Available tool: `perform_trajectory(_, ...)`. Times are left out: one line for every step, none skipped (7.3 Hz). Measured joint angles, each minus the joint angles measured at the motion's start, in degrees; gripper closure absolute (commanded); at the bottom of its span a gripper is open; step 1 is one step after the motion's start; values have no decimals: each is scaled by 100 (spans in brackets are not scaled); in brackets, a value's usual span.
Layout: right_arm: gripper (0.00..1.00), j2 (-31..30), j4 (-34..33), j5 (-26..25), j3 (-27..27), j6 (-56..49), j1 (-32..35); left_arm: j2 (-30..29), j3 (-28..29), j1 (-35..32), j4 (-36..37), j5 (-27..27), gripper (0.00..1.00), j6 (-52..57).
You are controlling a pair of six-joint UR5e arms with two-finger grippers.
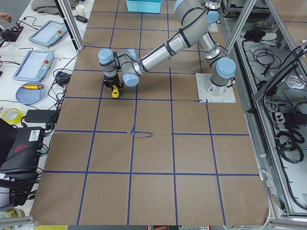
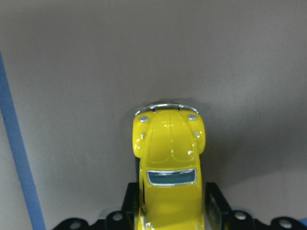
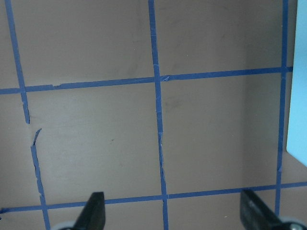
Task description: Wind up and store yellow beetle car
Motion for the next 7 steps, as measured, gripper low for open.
perform_trajectory(0,0,0,8,0,0,-1,-11,-3,0,-2,0,98,-87)
perform_trajectory(0,0,0,14,0,0,-2,-30,-3,0,-2,-2,99,-114)
perform_trajectory(0,0,0,15,0,0,-2,-45,-1,0,-2,-5,99,-120)
perform_trajectory(0,0,0,13,0,0,-2,-56,2,4,-2,-8,99,-118)
perform_trajectory(0,0,0,11,0,0,-2,-64,3,45,-1,-15,98,-107)
perform_trajectory(0,0,0,14,0,0,-2,-69,1,141,-2,-29,98,-82)
perform_trajectory(0,0,0,20,0,0,-2,-72,-3,223,-3,-33,98,-53)
